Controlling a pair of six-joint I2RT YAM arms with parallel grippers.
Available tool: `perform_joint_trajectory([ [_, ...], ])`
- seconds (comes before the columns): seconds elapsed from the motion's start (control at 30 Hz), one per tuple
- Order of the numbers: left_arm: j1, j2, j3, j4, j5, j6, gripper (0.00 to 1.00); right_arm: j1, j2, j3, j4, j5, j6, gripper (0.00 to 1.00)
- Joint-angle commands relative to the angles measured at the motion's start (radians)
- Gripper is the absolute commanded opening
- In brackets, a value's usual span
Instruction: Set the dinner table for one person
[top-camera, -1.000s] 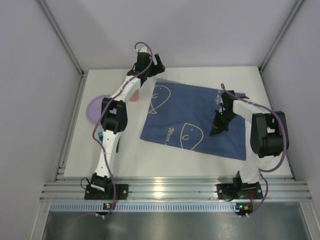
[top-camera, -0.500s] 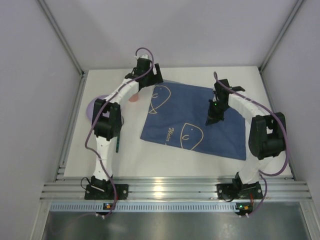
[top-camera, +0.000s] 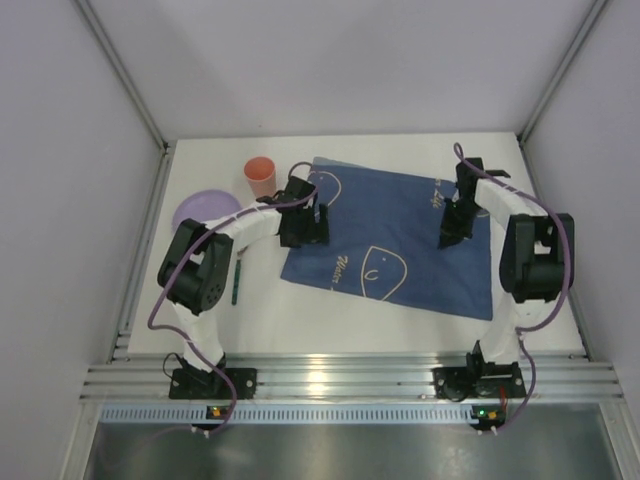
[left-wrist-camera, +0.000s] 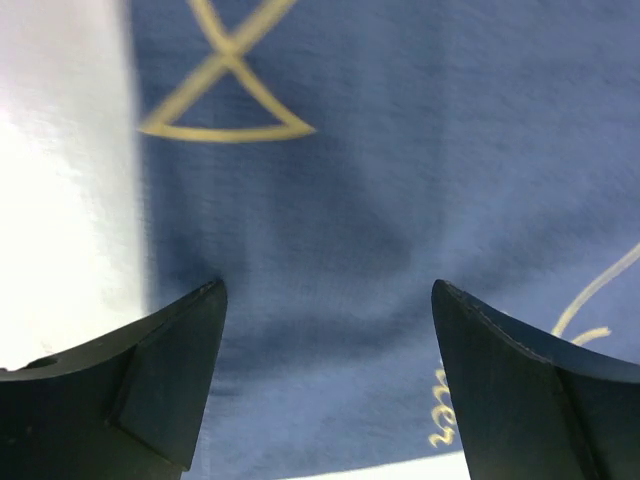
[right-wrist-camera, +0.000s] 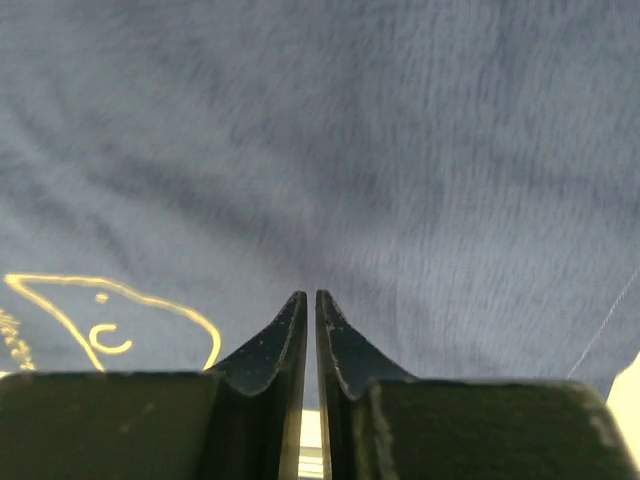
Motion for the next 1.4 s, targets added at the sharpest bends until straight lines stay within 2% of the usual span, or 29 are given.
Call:
perform_joint_trajectory([
  [0.0, -0.068, 0.008, -0.018, -0.058, 0.009, -0.050, 0.88, -0.004, 0.093, 0.072, 0.021, 0.018, -0.034, 0.07],
  [0.23, -0.080, 0.002, -0.104, -0.129, -0.041, -0.104, 0.88, 0.002, 0.240, 0.151, 0.040, 0.009, -0.025, 0.04],
  [0.37, -0.082, -0.084, -0.236, -0.129, -0.090, -0.141, 0.88, 0.002, 0.301, 0.211, 0.026, 0.009, -0.034, 0.03],
  [0.57, -0.082, -0.181, -0.340, -0.166, -0.165, -0.164, 0.88, 0.008, 0.317, 0.222, 0.020, 0.003, -0.025, 0.02],
  [0.73, -0.080, -0.207, -0.321, -0.209, -0.199, -0.166, 0.89, 0.041, 0.252, 0.138, 0.026, 0.021, -0.011, 0.01],
  [0.83, -0.082, -0.254, -0.261, -0.268, -0.230, -0.172, 0.90, 0.076, 0.183, 0.118, 0.012, 0.026, 0.001, 0.12],
  [0.93, -0.082, -0.299, -0.158, -0.327, -0.254, -0.175, 0.91, 0.105, 0.093, 0.142, -0.032, 0.041, 0.021, 0.39],
  [0.97, -0.082, -0.320, -0.090, -0.342, -0.265, -0.173, 0.92, 0.123, 0.044, 0.154, -0.063, 0.044, 0.027, 0.53],
  [1.07, -0.080, -0.333, 0.058, -0.396, -0.351, -0.164, 0.96, 0.157, -0.043, 0.217, -0.129, 0.073, 0.038, 0.71],
  [1.17, -0.056, -0.319, 0.194, -0.413, -0.414, -0.124, 0.98, 0.179, -0.108, 0.266, -0.170, 0.084, 0.035, 0.75],
  [1.37, 0.097, -0.146, 0.414, -0.497, -0.479, -0.069, 0.97, 0.180, -0.168, 0.248, -0.193, 0.066, 0.026, 0.76],
])
